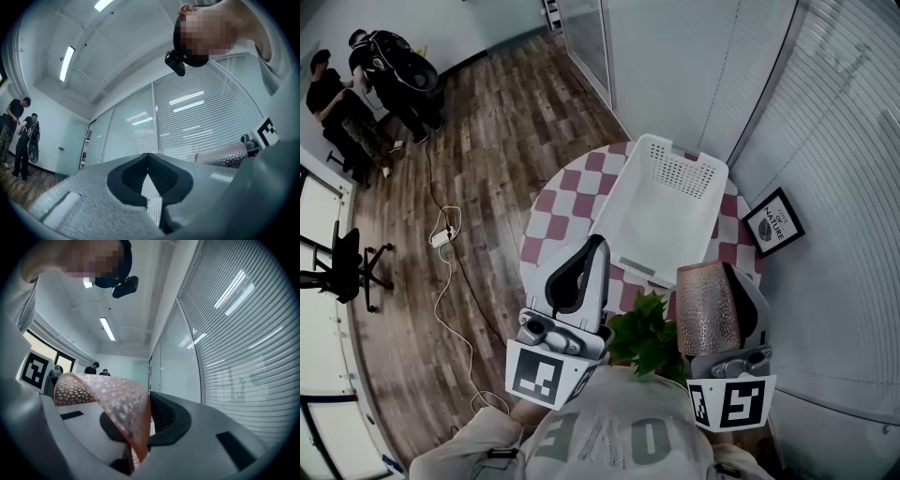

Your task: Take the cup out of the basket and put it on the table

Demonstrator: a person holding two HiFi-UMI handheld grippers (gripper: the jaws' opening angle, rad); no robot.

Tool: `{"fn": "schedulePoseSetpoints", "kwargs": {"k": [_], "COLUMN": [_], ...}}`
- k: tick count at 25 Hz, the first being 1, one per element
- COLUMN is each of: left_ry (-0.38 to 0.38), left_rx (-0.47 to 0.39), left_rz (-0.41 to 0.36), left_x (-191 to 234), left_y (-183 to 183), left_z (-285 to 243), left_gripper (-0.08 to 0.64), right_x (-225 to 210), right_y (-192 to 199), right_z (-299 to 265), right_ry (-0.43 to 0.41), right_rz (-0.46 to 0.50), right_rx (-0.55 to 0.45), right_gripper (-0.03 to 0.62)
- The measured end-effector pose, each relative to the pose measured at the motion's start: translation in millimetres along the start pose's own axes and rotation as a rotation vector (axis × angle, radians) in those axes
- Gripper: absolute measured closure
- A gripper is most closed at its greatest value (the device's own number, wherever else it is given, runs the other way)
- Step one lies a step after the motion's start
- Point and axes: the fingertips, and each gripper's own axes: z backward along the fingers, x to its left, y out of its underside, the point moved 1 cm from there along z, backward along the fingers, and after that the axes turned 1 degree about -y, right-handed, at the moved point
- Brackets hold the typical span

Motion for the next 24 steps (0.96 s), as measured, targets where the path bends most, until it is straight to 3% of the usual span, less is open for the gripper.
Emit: {"fn": "schedulePoseSetpoints", "kwargs": {"k": [19,24], "left_ry": [0.006,0.006], "left_rx": [0.023,-0.015], "left_rz": [-0.002,-0.002], "left_x": [0,1], "left_y": [7,0], "left_z": [0,0], "left_gripper": [0.555,0.555], "right_x": [12,16], "right_y": [2,1], "right_z": [-10,-12], "right_ry": [-0.005,-0.019], "right_rz": [0.000,0.008], "right_rx": [0.003,0.012], "right_gripper": [0.563,0.563]}}
